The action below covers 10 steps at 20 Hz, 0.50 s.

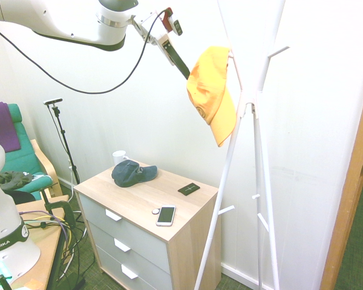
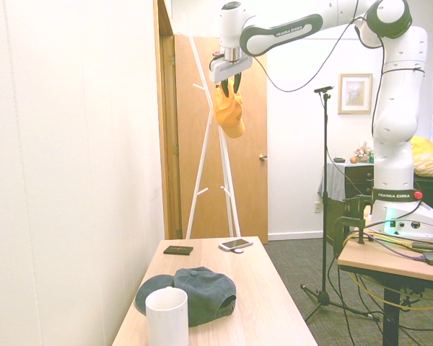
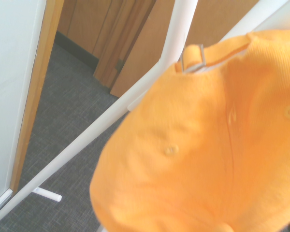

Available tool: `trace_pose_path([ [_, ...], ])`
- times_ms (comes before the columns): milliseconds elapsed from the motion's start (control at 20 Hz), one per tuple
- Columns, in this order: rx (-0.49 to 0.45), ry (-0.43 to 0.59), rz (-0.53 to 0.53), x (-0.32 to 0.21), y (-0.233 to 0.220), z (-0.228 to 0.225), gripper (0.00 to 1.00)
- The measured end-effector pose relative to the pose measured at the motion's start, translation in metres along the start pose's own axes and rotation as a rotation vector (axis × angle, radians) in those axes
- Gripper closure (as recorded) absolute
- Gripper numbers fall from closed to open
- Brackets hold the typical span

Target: Hang the cap

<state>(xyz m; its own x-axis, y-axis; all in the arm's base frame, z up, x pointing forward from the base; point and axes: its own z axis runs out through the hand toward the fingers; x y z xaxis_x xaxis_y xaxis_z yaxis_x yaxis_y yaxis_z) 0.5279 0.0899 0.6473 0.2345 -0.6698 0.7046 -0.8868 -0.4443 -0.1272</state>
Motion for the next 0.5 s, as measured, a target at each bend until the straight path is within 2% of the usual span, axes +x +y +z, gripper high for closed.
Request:
trace_pose_path([
  [200,0.008,-0.024,-0.003,-0.007,-0.001,0.002,0.00],
  [500,0.059,-0.204,-0.039,-0.043,-0.007,-0.006,0.00],
])
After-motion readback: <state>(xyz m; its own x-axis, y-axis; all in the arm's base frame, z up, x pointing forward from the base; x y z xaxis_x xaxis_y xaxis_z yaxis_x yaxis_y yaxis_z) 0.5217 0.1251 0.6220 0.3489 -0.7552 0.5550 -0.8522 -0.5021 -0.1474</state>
